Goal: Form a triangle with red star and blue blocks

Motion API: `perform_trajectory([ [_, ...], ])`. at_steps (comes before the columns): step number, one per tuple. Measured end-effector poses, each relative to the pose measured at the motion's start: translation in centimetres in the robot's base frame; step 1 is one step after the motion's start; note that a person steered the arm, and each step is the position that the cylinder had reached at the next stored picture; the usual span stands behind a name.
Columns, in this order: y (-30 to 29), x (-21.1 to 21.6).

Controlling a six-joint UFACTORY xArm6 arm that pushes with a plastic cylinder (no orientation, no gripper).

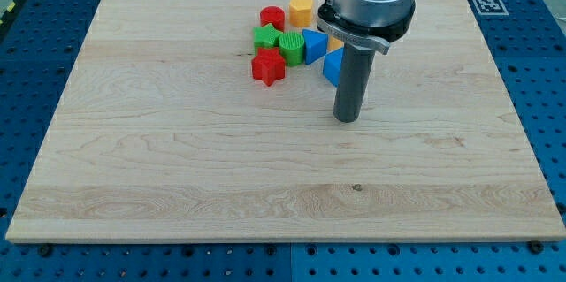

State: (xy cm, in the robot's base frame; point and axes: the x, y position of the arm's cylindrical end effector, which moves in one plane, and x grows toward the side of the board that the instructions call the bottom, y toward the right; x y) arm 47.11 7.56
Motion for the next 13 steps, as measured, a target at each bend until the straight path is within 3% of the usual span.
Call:
perform_trajectory([
  [3,0.0,0.1],
  [4,-3.9,0.4],
  [5,-12.1,-0.3],
  [6,-18.2,-3.4],
  [7,-19.0,-5.6],
  [8,-17.2,-8.3],
  [9,-11.7,-9.8],
  [11,4.7,-6.7],
  [13,3.3,-7.0],
])
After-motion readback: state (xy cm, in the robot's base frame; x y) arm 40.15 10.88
